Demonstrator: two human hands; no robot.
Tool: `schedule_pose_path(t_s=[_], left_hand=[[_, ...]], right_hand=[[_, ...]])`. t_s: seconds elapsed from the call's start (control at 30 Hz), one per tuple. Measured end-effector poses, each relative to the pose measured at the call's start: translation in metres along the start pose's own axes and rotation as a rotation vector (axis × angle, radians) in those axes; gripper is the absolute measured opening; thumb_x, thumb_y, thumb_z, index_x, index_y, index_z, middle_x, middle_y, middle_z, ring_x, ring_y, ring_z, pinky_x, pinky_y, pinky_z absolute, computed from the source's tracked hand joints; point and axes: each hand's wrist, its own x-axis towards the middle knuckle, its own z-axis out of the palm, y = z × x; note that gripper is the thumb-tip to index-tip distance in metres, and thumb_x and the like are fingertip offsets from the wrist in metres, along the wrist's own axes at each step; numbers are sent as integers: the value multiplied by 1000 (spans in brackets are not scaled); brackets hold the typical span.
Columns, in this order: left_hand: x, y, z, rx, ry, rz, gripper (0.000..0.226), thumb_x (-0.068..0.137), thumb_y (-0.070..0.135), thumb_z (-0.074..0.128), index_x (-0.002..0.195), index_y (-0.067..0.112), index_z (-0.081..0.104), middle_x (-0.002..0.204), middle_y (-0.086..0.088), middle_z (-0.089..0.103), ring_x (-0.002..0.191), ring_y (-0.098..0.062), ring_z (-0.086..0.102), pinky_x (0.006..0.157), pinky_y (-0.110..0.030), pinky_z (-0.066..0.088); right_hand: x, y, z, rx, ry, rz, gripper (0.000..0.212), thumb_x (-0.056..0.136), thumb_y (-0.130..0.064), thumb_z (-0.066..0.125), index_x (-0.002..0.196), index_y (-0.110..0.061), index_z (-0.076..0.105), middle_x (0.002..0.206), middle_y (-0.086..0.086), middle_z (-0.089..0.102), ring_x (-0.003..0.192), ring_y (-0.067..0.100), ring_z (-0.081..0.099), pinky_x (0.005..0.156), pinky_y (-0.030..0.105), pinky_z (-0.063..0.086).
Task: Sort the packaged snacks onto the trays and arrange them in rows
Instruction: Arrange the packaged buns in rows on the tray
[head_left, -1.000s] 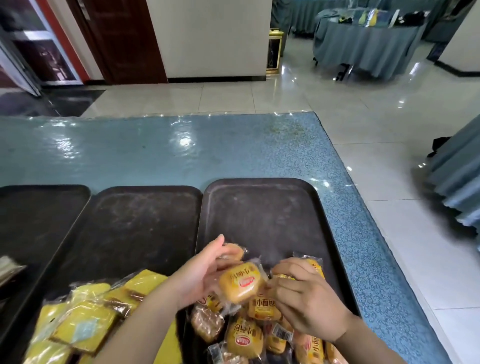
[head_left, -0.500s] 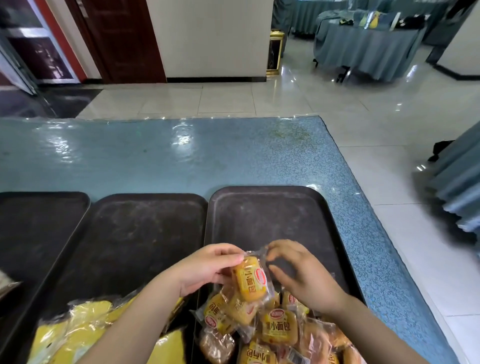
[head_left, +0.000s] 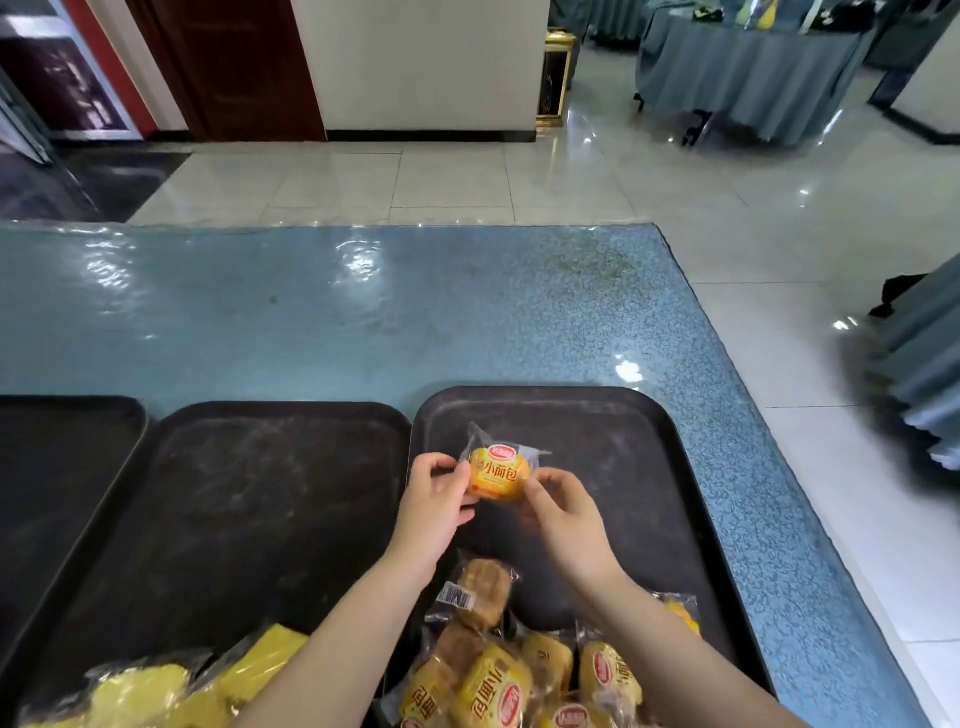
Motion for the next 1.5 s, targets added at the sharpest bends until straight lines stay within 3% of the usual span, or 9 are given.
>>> schedule_pose_path(t_s=[0.13,0.3,0.43,0.57,0.77,0.93,1.1,1.33,1.5], left_hand=[[41,-11,1,434,49,124,20,99,34,51,117,26,51,117,4,63,101,-10,62,87,-35,56],[79,-8,4,656,60,130,35,98,35,52,131,23,51,125,4,52,113,-16,57,92,-31,49],[103,-6,1,759,97,119,40,92,29,55,131,22,53,129,-3,51,118,-23,52,98,-41,49],[110,-4,0,822,98,131,28,89,23,54,117,16,54,119,-6,57,116,-29,47,94,-41,46],[105,-4,-6,822,58,133,56,95,23,53,148,16,36,147,-4,45,140,-26,29,112,-42,33],[90,-6,-14,842,54,169,60,96,25,54,151,18,29,157,-1,31,146,-22,19,115,-40,28],[59,-20,-28,812,-19,197,52,95,23,56,144,23,39,147,2,40,138,-18,34,109,-35,35],[11,-40,-43,809,-209,101,32,96,27,54,128,27,55,110,16,58,97,-1,57,82,-14,44],[-11,-47,-54,919,-235,56,25,96,34,52,121,37,57,101,16,64,93,-4,61,84,-27,52]], right_hand=[[56,11,6,-217,-8,44,19,94,-27,58,111,-18,59,104,-4,69,98,14,65,91,32,52],[102,11,24,-361,-81,79,30,92,-24,56,120,-14,61,111,1,68,103,18,62,87,27,46],[130,8,42,-446,-96,64,33,90,-19,52,122,-14,61,114,5,67,107,24,60,84,28,45],[148,4,54,-541,-93,46,39,94,-28,48,129,-13,54,125,11,61,118,31,55,100,37,44],[152,2,53,-616,-209,28,39,88,-22,51,125,-15,53,123,10,60,121,33,50,103,41,41],[132,0,36,-706,-195,-42,59,87,-24,55,142,-12,40,135,12,51,129,33,40,108,40,36],[82,13,10,-732,-311,-90,47,91,-22,55,137,-16,47,135,4,53,123,21,49,105,31,40],[15,33,-15,-818,-495,-92,40,93,-31,57,132,-24,49,124,-4,54,107,7,51,96,21,41],[-20,37,-19,-755,-501,-221,30,90,-41,59,119,-36,53,118,-18,51,111,2,49,95,15,38]])
